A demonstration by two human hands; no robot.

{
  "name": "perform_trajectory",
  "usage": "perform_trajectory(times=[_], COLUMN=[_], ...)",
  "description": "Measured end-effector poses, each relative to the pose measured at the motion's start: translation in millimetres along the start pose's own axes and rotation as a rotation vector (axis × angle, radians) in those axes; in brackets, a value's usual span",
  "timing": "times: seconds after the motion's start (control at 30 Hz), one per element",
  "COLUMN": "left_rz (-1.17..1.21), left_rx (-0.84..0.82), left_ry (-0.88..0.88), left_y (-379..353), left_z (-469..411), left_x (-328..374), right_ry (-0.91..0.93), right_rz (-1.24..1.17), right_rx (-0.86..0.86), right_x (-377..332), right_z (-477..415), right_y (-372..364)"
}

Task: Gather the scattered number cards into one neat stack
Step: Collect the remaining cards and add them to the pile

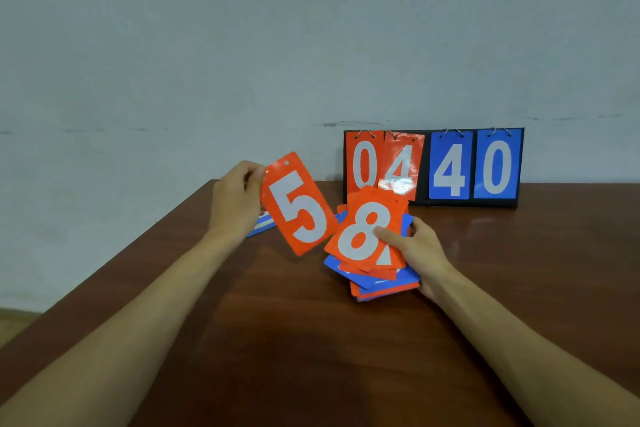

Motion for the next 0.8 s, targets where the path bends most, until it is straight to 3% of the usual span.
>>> perform_trajectory(times=[0.13, 0.2, 0.4, 0.6, 0.8], left_rz=[0.194, 0.172, 0.134, -0.023, -0.234], left_rx=[-0.196, -0.304, -0.345, -0.256, -0.483], left_ry=[0.191, 0.190, 0.175, 0.173, 0.109], left_y=[0, -12, -47, -57, -70], left_z=[9, 25, 57, 49, 31], left_x=[8, 7, -1, -34, -66], right_ry=[0.018, 0.029, 0.013, 0.058, 0.077], right_rz=[0.024, 0.056, 0.241, 0.236, 0.182], right_rx=[-0.042, -0.106, -0.274, -0.104, 0.027], right_x=[-7, -10, -8, -9, -1], right_z=[13, 21, 33, 16, -6], right_y=[-4, -7, -16, -4, 13])
Point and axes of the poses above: each hand's wrist, its own z-axis away from the middle knuckle, its own y-axis out of the back of the hand, x = y × z, the point moved 2 cm from there along -z, towards the middle knuckle, and after that the axes turned 7 degrees about z, right-handed, at the moved point
